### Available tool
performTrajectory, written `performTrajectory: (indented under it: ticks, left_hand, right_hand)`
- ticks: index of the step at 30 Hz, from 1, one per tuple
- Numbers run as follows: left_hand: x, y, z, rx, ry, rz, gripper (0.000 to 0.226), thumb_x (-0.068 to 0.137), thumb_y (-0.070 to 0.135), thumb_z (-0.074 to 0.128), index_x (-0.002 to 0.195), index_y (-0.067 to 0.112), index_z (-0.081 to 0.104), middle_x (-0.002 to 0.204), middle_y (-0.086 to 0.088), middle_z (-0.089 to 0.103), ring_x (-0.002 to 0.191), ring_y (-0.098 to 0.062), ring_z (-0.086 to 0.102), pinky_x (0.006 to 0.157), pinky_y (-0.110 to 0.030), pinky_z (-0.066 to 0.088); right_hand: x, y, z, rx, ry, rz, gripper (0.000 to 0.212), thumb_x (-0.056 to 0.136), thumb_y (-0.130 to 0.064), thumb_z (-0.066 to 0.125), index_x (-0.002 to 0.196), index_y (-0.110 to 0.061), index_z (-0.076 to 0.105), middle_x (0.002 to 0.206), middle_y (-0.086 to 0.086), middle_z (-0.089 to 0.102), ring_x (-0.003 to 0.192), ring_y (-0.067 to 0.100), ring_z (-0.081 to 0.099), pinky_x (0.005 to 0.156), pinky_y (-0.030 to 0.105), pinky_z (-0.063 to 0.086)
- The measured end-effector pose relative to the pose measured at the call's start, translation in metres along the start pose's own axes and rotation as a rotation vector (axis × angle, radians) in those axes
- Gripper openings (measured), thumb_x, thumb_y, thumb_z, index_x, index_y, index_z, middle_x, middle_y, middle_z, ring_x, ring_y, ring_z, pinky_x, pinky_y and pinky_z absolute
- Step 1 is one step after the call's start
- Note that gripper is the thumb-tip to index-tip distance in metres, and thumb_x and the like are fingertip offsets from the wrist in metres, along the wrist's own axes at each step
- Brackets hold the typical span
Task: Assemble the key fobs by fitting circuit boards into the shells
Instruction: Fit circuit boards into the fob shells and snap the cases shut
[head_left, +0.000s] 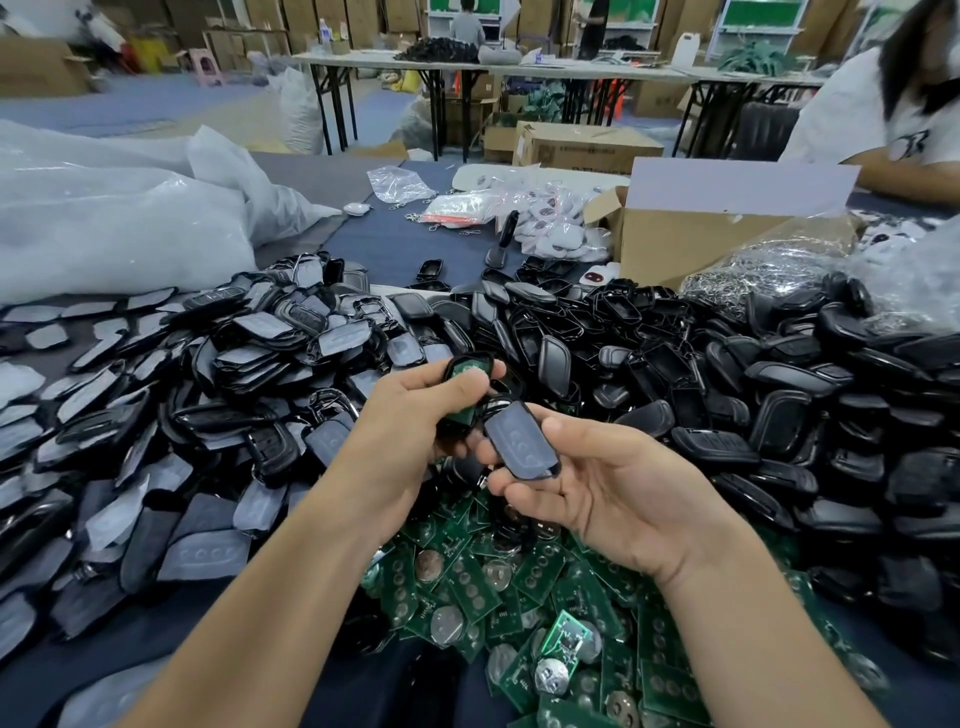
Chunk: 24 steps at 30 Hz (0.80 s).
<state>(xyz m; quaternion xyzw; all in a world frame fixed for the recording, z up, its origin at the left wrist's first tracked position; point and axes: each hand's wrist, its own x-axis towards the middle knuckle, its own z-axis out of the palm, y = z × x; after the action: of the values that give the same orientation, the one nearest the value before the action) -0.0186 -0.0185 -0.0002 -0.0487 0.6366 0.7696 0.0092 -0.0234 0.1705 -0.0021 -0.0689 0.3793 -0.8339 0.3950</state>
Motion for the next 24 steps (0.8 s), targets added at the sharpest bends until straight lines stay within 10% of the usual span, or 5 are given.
performTrajectory:
  ticks: [7,17,20,24]
  left_hand:
    - [0.005,-0.002,0.000,-0.103,0.120,-0.041,0.025,0.104,0.011,0.051,0.105,0.007,0.076,0.082,-0.010,0.077,0.070,-0.020,0.073,0.061,-0.027,0.060]
    - [0.004,-0.006,0.005,0.115,0.178,0.122,0.027,0.094,0.007,0.071,0.094,0.030,0.086,0.100,0.002,0.082,0.108,-0.022,0.073,0.100,-0.044,0.058]
    - [0.003,-0.006,0.004,0.154,0.169,0.135,0.027,0.093,0.009,0.073,0.089,0.033,0.086,0.094,0.006,0.082,0.086,-0.003,0.072,0.074,-0.018,0.056]
    - [0.004,-0.007,0.002,0.159,0.206,0.104,0.020,0.089,0.008,0.078,0.090,0.028,0.084,0.071,0.002,0.077,0.055,-0.009,0.058,0.049,-0.018,0.047]
  right_hand:
    - [0.002,-0.002,-0.006,0.079,0.156,-0.123,0.055,0.085,-0.006,0.067,0.138,0.002,0.057,0.126,0.031,0.068,0.100,0.036,0.075,0.082,0.040,0.064]
    - [0.010,0.003,0.000,-0.019,0.318,-0.243,0.049,0.077,-0.006,0.072,0.126,-0.006,0.067,0.117,0.021,0.075,0.095,0.028,0.077,0.085,0.038,0.064]
    - [0.011,0.006,0.001,-0.020,0.331,-0.259,0.041,0.076,-0.007,0.073,0.117,-0.008,0.072,0.116,0.019,0.076,0.096,0.026,0.076,0.088,0.038,0.063]
    - [0.011,0.005,0.000,-0.038,0.330,-0.268,0.036,0.076,-0.010,0.074,0.113,-0.010,0.075,0.119,0.017,0.076,0.098,0.024,0.074,0.091,0.038,0.062]
